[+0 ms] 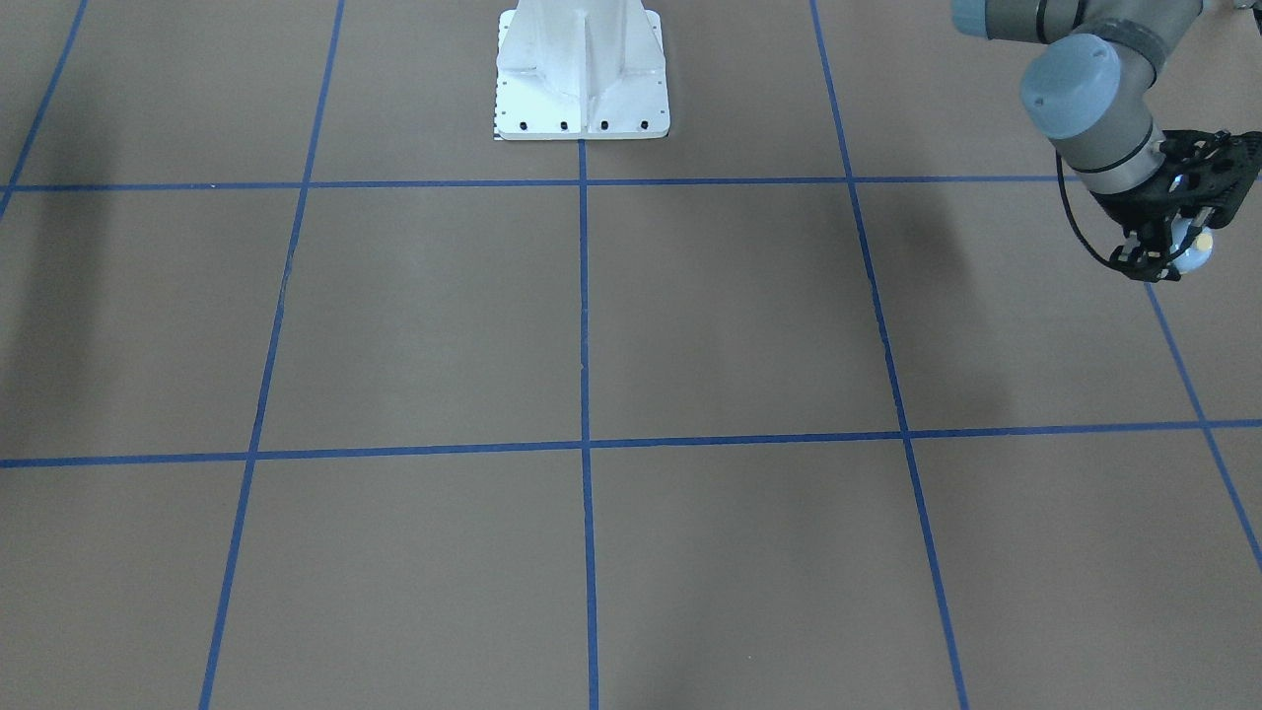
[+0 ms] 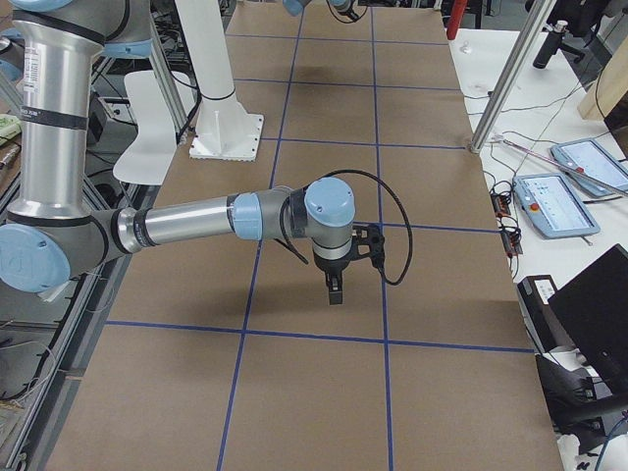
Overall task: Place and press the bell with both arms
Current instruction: 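Carry the blue-and-white bell in the left gripper toward the table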
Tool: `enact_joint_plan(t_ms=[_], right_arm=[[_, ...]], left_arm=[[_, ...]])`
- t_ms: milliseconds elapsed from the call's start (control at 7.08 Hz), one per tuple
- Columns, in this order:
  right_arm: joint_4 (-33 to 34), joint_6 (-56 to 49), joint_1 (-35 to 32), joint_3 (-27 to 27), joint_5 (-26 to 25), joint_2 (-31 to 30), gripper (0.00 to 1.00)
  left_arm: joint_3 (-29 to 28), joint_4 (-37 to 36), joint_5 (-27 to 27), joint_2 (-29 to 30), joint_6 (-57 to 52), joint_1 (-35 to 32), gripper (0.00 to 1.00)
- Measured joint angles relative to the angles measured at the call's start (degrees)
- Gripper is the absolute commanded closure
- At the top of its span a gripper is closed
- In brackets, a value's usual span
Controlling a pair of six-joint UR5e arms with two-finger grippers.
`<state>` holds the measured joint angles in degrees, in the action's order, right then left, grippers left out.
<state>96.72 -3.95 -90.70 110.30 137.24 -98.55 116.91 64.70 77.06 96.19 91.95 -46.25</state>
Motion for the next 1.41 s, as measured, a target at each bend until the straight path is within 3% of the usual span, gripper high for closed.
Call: enact_joint_plan(t_ms=[282,424,706,988,1412], right_arm=[[0.03,0.00,0.00,-0.16,0.04,0.03,0.00],[0.02,0.00,0.00,-0.33,0.04,0.06,0.00],[-0.03,0.00,0.00,-0.90,0.04,0.09,0.00],[0.00,0.00,0.00,-1.19,0.04,0.04,0.00],[-0.03,0.00,0.00,-1.77,0.04,0.11,0.00]], left_arm=[[-3.42,3.05,-1.54,13.47,-3.68,2.65,1.00],[-5.03,8.40,-3.38,17.37,-4.06,5.71,1.00],[-12.18,27.35,-11.00,19.72,-8.96,11.89,1.00],[-19.47,47.90,-14.48,20.70,-18.03,15.64,1.00],[-29.07,61.56,-16.70,28.32,-23.65,21.35,1.00]])
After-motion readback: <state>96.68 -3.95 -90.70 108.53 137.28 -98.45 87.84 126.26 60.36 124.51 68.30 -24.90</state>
